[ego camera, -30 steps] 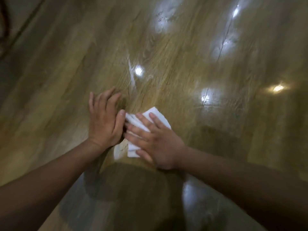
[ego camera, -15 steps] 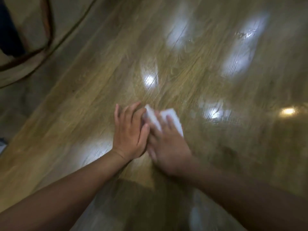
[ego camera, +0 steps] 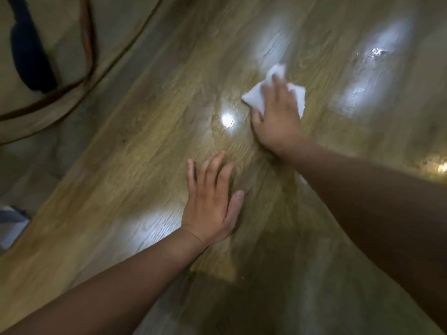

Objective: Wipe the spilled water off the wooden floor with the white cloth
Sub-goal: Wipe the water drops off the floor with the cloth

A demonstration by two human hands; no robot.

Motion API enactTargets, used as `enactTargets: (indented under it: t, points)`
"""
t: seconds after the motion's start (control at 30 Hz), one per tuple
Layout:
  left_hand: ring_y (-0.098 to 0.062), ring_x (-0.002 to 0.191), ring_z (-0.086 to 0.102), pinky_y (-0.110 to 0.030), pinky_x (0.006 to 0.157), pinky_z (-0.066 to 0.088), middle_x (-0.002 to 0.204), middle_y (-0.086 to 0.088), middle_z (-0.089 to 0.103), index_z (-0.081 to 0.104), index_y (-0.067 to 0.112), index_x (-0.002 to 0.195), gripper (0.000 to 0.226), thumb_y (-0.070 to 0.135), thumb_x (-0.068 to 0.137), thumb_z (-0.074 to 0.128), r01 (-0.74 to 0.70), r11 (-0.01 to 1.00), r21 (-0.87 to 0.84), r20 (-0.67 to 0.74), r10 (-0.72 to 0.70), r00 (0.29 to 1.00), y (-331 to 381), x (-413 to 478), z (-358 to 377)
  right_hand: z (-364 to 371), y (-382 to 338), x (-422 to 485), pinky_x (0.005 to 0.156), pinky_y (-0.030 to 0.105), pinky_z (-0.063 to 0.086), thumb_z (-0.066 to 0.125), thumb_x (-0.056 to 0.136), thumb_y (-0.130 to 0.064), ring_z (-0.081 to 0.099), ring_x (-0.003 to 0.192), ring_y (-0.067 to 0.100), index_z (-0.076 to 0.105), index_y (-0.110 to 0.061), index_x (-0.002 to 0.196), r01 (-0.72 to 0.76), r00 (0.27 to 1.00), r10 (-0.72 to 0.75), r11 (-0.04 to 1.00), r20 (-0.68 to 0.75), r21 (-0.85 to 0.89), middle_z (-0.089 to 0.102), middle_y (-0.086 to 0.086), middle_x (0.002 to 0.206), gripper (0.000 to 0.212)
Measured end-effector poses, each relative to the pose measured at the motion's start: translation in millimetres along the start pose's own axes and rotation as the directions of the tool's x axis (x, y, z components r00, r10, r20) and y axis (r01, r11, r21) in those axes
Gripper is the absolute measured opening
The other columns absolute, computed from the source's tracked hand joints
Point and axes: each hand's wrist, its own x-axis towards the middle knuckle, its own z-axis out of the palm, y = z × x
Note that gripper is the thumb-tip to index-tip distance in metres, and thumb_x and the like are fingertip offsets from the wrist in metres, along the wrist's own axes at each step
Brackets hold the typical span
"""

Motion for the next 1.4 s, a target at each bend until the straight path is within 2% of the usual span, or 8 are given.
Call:
enactTargets:
  t: [0.1,0.27,0.47,0.63,0.8,1.0,1.17,1.4]
  points:
    - [-0.034,0.140,0.037,-0.070,0.113,0.010,0.147,-0.016,0.043,0.040,0.010,0.132,0.046,0.035,0.094,0.038,0.061,0.998,-0.030,-0.081,-0.063,0.995,-5,6,-3,7,-20,-90,0.116,0.057,0.020,0.039,0.096,-0.026,0.021,0.145,0.043,0.043,-0.008,0.144,0.404,0.907,-0.406,0.914,0.110,0.038,0.032,0.014,0.156,0.051]
    - [-0.037,0.144,0.029,-0.069,0.114,0.009,0.152,-0.018,0.037,0.037,0.010,0.135,0.052,0.045,0.097,0.030,0.267,0.963,0.040,-0.125,-0.260,0.957,-24,33,-3,0,1,-84,0.114,0.053,0.029,0.041,0.093,-0.028,0.023,0.146,0.035,0.046,-0.023,0.143,0.871,0.404,-0.843,0.474,0.356,0.132,0.031,0.008,0.158,0.051]
    - [-0.036,0.149,0.019,-0.069,0.115,0.008,0.157,-0.016,0.029,0.033,0.009,0.140,0.058,0.046,0.095,0.032,0.217,0.976,0.015,-0.035,-0.217,0.976,-27,33,-3,-15,13,111,0.117,0.057,0.008,0.026,0.103,-0.036,0.008,0.147,0.042,0.024,-0.039,0.150,0.131,0.981,-0.108,0.982,0.162,-0.134,0.010,0.009,0.163,0.047]
    - [-0.037,0.148,0.022,-0.070,0.114,0.008,0.156,-0.017,0.032,0.035,0.009,0.140,0.059,0.046,0.094,0.033,0.174,0.984,-0.022,-0.042,-0.175,0.984,-26,32,-5,9,-18,28,0.117,0.059,0.009,0.020,0.094,-0.043,0.010,0.147,0.045,0.031,-0.030,0.151,0.399,0.909,-0.376,0.910,0.180,-0.113,0.020,0.005,0.162,0.059]
    - [-0.036,0.146,0.026,-0.071,0.113,0.011,0.154,-0.016,0.036,0.039,0.010,0.139,0.055,0.042,0.095,0.033,0.132,0.990,-0.050,-0.085,-0.136,0.987,-26,31,-5,-2,-3,-34,0.118,0.055,0.017,0.038,0.095,-0.041,0.022,0.146,0.039,0.045,-0.028,0.144,0.921,0.335,-0.840,0.387,0.426,0.039,0.034,0.008,0.156,0.051]
    - [-0.037,0.146,0.026,-0.069,0.115,0.007,0.153,-0.015,0.037,0.038,0.009,0.138,0.053,0.038,0.094,0.037,0.089,0.995,-0.048,-0.108,-0.094,0.990,-24,29,-7,-15,3,77,0.120,0.052,0.000,0.019,0.103,-0.044,0.002,0.148,0.040,0.022,-0.041,0.151,0.114,0.979,-0.092,0.987,0.185,-0.113,0.007,0.004,0.164,0.048]
    - [-0.035,0.147,0.026,-0.069,0.114,0.008,0.154,-0.014,0.036,0.039,0.009,0.138,0.055,0.041,0.094,0.037,0.059,0.998,0.000,-0.076,-0.059,0.995,-24,28,-7,4,-20,-43,0.119,0.057,0.010,0.022,0.097,-0.047,0.007,0.149,0.040,0.033,-0.036,0.149,0.233,0.966,-0.222,0.970,0.136,-0.069,0.018,0.002,0.163,0.054]
    - [-0.030,0.145,0.031,-0.070,0.114,0.011,0.151,-0.013,0.041,0.042,0.009,0.138,0.058,0.044,0.093,0.037,-0.107,0.993,0.055,-0.032,0.108,0.994,-22,26,-8,-23,28,-113,0.121,0.046,0.014,0.035,0.102,-0.041,0.018,0.148,0.029,0.042,-0.037,0.145,0.717,0.678,-0.680,0.696,0.279,-0.048,0.032,-0.001,0.158,0.044]
